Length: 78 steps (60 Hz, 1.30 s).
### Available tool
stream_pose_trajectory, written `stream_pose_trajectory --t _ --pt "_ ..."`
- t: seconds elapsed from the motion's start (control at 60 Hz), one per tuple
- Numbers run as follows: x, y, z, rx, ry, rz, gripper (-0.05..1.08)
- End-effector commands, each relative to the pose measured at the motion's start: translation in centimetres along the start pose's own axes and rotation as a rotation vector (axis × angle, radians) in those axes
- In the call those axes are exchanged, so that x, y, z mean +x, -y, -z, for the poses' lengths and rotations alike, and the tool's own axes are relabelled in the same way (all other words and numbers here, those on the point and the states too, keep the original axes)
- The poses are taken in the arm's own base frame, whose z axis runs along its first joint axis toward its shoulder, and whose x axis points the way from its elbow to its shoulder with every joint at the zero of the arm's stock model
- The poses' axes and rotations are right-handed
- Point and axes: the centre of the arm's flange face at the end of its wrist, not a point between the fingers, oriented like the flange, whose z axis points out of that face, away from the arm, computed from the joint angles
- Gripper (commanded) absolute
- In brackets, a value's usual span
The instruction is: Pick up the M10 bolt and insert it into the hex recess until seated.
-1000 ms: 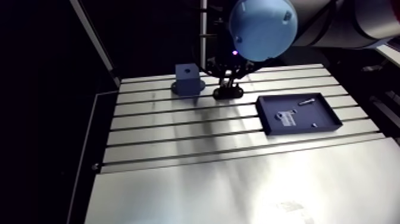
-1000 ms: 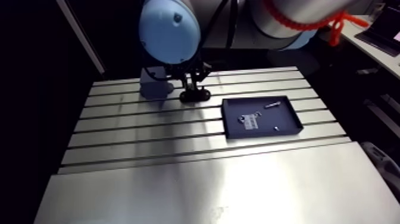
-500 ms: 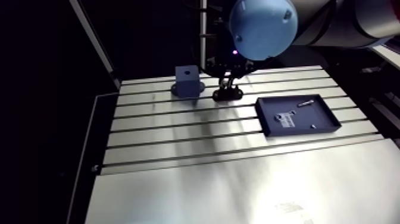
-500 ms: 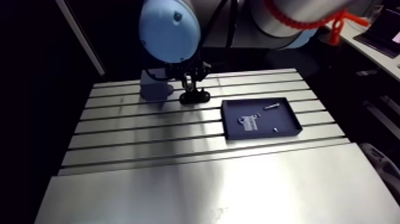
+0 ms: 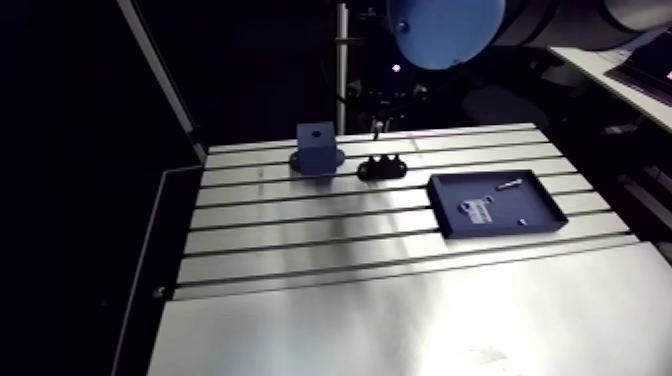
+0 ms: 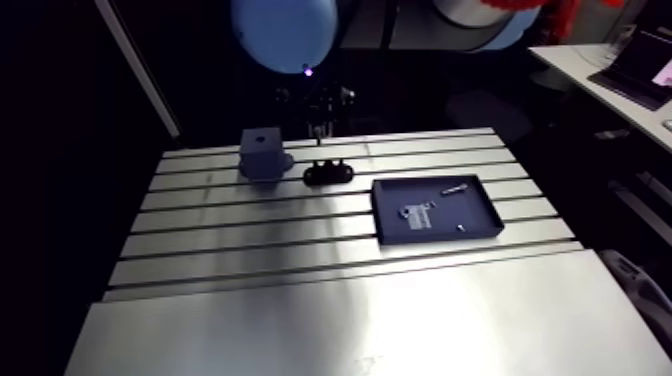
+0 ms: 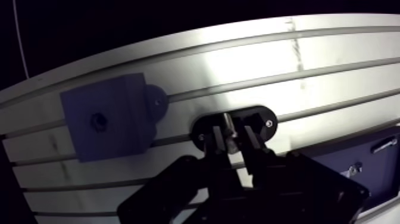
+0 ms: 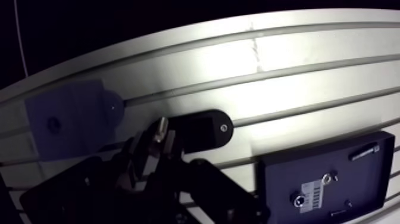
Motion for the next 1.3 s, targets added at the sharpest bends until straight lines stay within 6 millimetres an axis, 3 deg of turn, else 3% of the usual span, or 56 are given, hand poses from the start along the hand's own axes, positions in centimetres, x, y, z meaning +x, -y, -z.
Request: stream_pose_trajectory --t 0.017,0.35,0.517,0.617,0.75,0.8,0.967,1.3 --pt "1.6 0.9 3.3 0.008 0.028 0.071 0.74" --pt "4.5 2.9 11.7 0.025 0.124 0.504 0.76" --pt "5.1 3.2 13.4 0.03 0.159 0.631 0.76" --pt "5.2 3.9 13.4 0.034 0.184 0.692 0.76" --pt "5.6 5.9 11.8 0.027 0.242 0.746 0.76" --pt "5.3 7.4 11.4 0.011 0.274 0.779 0.76" --pt "4.5 9.7 10.4 -0.02 0.302 0.846 0.76" --pt "4.9 12.1 9.0 -0.027 0.27 0.871 0.76"
